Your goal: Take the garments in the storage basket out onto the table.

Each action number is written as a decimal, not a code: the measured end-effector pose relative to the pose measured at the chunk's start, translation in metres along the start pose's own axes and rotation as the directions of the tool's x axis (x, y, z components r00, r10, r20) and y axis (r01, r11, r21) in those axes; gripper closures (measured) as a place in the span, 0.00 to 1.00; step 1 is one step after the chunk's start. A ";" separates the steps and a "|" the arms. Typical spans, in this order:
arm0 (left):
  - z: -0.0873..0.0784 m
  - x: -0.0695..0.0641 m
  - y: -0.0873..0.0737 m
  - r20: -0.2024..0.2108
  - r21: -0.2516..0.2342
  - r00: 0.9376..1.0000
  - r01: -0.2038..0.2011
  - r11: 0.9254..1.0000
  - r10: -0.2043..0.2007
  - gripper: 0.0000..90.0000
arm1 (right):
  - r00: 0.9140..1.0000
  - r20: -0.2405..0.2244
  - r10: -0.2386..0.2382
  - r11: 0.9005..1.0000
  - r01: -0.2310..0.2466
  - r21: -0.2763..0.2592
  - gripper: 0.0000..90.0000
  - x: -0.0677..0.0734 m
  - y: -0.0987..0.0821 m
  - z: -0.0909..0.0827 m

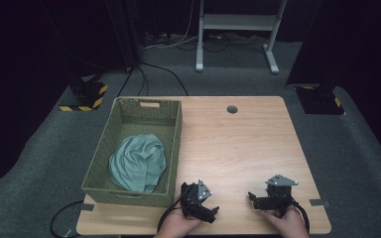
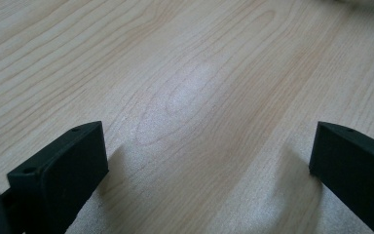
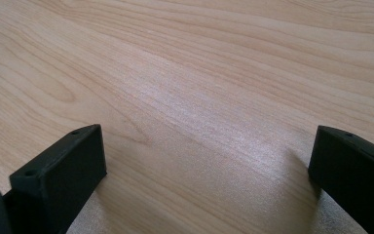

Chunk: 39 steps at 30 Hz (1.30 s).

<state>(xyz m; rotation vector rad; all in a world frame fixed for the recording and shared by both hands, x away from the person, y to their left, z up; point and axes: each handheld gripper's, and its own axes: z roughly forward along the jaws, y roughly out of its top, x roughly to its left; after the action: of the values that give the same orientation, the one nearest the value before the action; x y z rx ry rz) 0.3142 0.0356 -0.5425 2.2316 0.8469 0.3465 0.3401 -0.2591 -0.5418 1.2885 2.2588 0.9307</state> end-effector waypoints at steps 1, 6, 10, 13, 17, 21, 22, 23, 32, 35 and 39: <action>0.000 0.001 0.000 0.002 -0.003 1.000 0.003 1.000 -0.003 0.01 | 1.000 0.001 -0.002 1.000 0.002 0.000 0.00 0.000 0.000 0.000; -0.001 0.004 -0.001 0.024 -0.015 0.999 0.028 0.999 -0.028 0.01 | 1.000 0.000 0.000 1.000 0.000 0.000 0.00 0.000 0.001 0.001; -0.001 0.005 -0.001 0.017 -0.011 1.000 0.022 1.000 -0.022 0.01 | 1.000 -0.009 0.009 1.000 -0.009 -0.004 0.00 -0.001 0.000 0.000; -0.001 0.006 0.000 0.024 -0.013 0.999 0.028 1.000 -0.028 0.01 | 0.999 -0.023 0.023 1.000 -0.024 -0.011 0.00 -0.003 0.000 -0.001; -0.002 0.007 0.001 0.053 -0.018 0.998 0.026 1.000 -0.025 0.01 | 0.999 -0.027 0.028 1.000 -0.028 -0.013 0.00 -0.003 0.000 -0.001; -0.007 0.006 0.002 0.063 -0.043 0.998 -0.009 0.999 0.011 0.01 | 1.000 -0.014 0.018 1.000 -0.018 -0.005 0.00 -0.002 0.000 0.000; -0.008 0.005 0.002 0.064 -0.050 0.998 -0.013 0.999 0.016 0.00 | 1.000 -0.010 0.009 1.000 -0.010 -0.004 0.00 -0.001 0.001 0.000; -0.009 0.004 0.002 0.065 -0.053 0.998 -0.021 0.998 0.024 0.00 | 1.000 -0.006 0.004 1.000 -0.004 -0.003 0.00 -0.001 0.001 0.000; -0.022 -0.003 0.009 0.083 -0.088 0.995 -0.041 0.995 0.048 0.01 | 1.000 -0.003 0.003 1.000 -0.003 -0.002 0.00 0.000 0.001 0.000; -0.028 -0.004 0.012 0.085 -0.106 0.995 -0.034 0.994 0.043 0.01 | 1.000 -0.010 0.007 1.000 -0.007 -0.004 0.00 -0.001 0.001 0.000; -0.038 -0.004 0.016 0.091 -0.133 0.995 -0.021 0.991 0.033 0.01 | 1.000 -0.014 0.016 1.000 -0.016 -0.004 0.00 -0.001 0.000 0.000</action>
<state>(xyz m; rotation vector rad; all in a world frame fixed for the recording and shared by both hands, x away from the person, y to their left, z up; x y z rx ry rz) 0.3010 0.0448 -0.5047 2.1203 0.7243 0.2999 0.3408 -0.2602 -0.5413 1.3039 2.2595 0.9522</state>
